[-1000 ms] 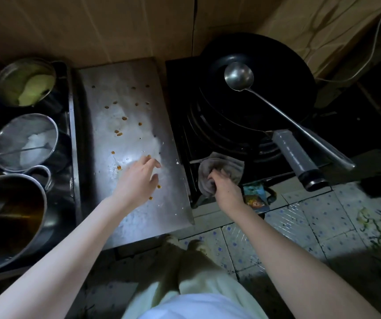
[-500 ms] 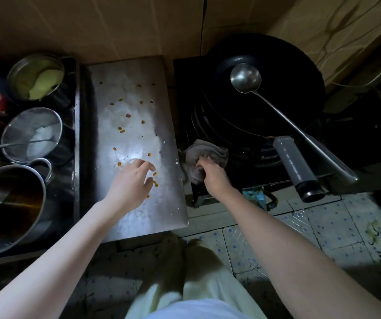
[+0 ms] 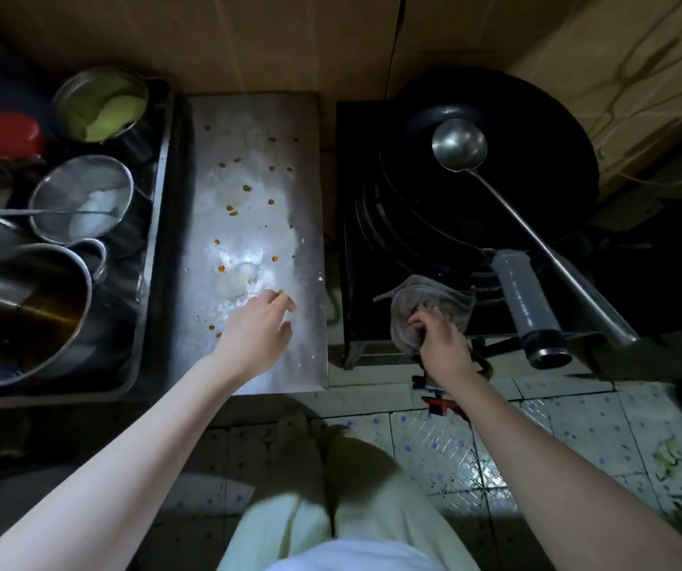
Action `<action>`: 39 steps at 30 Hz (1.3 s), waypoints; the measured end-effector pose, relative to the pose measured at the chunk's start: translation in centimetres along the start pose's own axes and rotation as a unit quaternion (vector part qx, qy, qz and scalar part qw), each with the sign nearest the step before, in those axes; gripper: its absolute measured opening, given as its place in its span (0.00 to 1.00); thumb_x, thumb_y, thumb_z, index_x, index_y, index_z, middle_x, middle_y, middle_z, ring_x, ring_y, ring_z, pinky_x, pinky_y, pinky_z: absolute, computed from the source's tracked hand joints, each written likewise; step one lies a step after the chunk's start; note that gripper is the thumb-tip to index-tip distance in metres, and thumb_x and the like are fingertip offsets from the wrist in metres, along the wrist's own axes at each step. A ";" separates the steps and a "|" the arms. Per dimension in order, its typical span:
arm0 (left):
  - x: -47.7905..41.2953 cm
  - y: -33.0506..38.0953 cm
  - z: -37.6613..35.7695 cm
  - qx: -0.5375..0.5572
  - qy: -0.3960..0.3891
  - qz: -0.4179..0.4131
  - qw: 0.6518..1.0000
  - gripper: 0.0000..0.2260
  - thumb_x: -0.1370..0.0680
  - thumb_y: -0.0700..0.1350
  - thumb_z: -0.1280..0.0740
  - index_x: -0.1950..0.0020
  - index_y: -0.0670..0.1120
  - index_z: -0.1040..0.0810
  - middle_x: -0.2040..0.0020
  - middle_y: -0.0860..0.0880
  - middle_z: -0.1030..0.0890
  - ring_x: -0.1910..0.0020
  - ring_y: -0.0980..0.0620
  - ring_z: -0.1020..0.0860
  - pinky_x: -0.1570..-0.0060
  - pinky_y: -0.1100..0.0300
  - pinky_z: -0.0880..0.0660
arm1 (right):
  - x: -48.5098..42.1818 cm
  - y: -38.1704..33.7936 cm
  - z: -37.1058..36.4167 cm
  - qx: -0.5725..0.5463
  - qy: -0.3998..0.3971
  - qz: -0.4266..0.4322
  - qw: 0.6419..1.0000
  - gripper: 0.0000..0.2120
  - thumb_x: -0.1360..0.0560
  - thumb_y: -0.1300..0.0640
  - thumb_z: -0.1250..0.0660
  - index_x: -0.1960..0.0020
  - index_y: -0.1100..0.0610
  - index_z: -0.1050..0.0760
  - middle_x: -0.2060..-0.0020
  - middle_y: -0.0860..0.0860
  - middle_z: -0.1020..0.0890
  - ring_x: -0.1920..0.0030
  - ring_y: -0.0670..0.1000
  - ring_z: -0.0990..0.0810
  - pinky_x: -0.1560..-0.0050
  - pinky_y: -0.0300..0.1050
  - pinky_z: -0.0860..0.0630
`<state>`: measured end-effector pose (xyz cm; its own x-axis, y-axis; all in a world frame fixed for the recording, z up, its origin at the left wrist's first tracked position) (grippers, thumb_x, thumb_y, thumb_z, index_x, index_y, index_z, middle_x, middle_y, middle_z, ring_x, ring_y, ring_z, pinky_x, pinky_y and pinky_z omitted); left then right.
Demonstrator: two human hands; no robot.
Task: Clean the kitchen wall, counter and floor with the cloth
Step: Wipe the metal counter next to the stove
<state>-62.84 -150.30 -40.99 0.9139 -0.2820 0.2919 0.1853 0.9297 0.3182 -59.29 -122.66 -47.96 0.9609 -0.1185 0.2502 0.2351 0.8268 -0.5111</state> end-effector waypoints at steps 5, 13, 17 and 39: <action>2.8 -1.9 0.0 0.009 0.003 0.047 0.999 0.13 0.21 0.43 0.40 0.36 0.47 0.28 0.35 0.48 0.28 0.48 0.47 0.24 0.56 0.55 0.29 | -0.5 -5.2 -2.9 -0.147 -0.077 0.031 0.986 0.15 0.24 0.68 0.44 0.49 0.55 0.22 0.46 0.53 0.21 0.42 0.52 0.25 0.43 0.40 0.30; 7.3 -5.8 0.6 0.011 0.046 0.088 0.995 0.12 0.21 0.44 0.39 0.38 0.48 0.28 0.37 0.48 0.27 0.42 0.46 0.26 0.51 0.54 0.29 | -0.1 -11.3 -2.8 -0.265 -0.020 0.033 0.963 0.16 0.26 0.71 0.41 0.50 0.56 0.20 0.50 0.46 0.22 0.45 0.43 0.26 0.47 0.26 0.34; 9.3 -7.3 0.5 0.019 0.045 0.105 0.993 0.12 0.21 0.45 0.39 0.37 0.48 0.28 0.37 0.48 0.28 0.41 0.46 0.27 0.50 0.54 0.30 | 0.7 -14.5 -5.4 -0.235 -0.065 0.071 0.967 0.14 0.24 0.70 0.42 0.49 0.60 0.20 0.42 0.51 0.20 0.39 0.46 0.26 0.41 0.27 0.36; 18.2 -14.5 0.0 0.089 0.073 0.110 0.987 0.13 0.23 0.43 0.38 0.38 0.48 0.27 0.37 0.51 0.28 0.45 0.48 0.26 0.48 0.56 0.29 | 3.2 -22.2 -14.3 -0.096 -0.107 0.150 0.978 0.17 0.26 0.72 0.40 0.43 0.58 0.22 0.31 0.52 0.28 0.28 0.52 0.35 0.28 0.39 0.43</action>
<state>-48.90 -168.89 -40.33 0.9696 -0.0285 0.2431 -0.0785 0.9044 0.4194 -59.32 -149.28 -47.60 0.9428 0.2491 0.2217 -0.0101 0.6861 -0.7274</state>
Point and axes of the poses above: each hand's wrist, its own x-axis away from the middle knuckle, its own z-axis out of the back of the hand, y = z × x, the point moved 4 cm from there along -x, towards the middle knuckle
